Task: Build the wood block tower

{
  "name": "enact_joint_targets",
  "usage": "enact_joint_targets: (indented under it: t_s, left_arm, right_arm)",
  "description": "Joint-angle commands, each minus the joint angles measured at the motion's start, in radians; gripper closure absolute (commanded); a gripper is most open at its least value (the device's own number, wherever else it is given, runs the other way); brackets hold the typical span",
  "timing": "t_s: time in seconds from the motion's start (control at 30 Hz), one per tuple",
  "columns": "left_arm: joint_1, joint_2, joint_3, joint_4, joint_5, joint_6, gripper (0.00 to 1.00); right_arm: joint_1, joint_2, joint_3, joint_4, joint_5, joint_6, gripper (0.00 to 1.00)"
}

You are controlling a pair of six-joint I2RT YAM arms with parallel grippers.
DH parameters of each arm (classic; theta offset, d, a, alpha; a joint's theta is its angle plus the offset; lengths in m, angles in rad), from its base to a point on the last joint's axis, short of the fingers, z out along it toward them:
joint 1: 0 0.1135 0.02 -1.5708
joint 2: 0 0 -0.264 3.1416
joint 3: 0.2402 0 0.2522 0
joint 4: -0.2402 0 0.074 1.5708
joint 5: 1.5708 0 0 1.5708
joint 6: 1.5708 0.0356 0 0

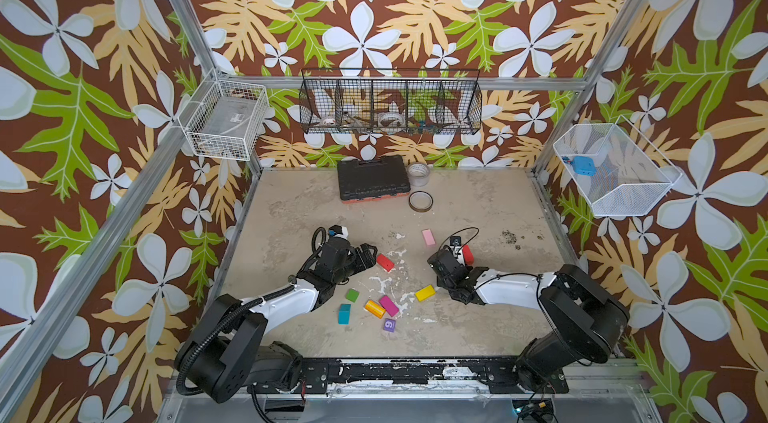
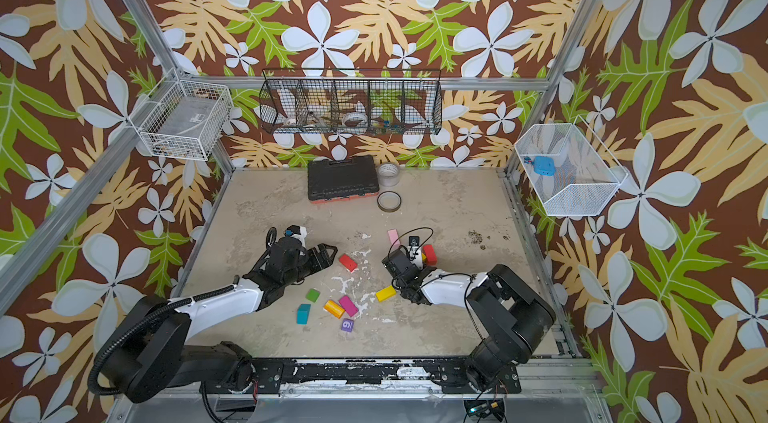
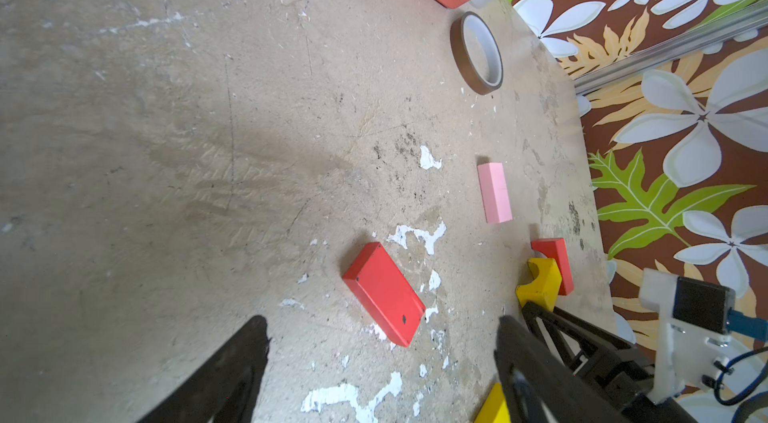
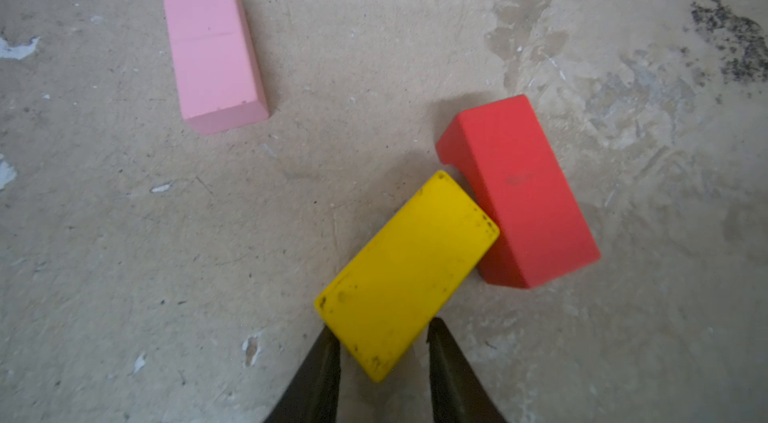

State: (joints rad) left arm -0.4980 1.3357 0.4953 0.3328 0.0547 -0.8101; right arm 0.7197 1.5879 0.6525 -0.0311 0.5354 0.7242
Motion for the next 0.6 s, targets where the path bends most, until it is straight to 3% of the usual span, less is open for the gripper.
enact_joint_targets:
  t_s: [0.0, 0.4, 0.47, 0.57]
  left_arm:
    - [-0.004, 0.005, 0.009, 0.012, 0.005, 0.004, 0.13]
    - [-0.008, 0.034, 0.022, 0.012, 0.011, 0.005, 0.14]
    - [-0.008, 0.039, 0.024, 0.012, 0.013, 0.006, 0.14]
    - [-0.015, 0.04, 0.028, 0.012, 0.016, 0.012, 0.14]
  right_arm:
    - [-0.016, -0.003, -0.004, -0.011, 0.03, -0.018, 0.64]
    - [-0.029, 0.012, 0.001, 0.076, -0.072, -0.109, 0.7]
    - [-0.03, 0.014, 0.002, 0.075, -0.076, -0.109, 0.67]
    - [-0.029, 0.002, -0.001, 0.053, -0.048, -0.088, 0.54]
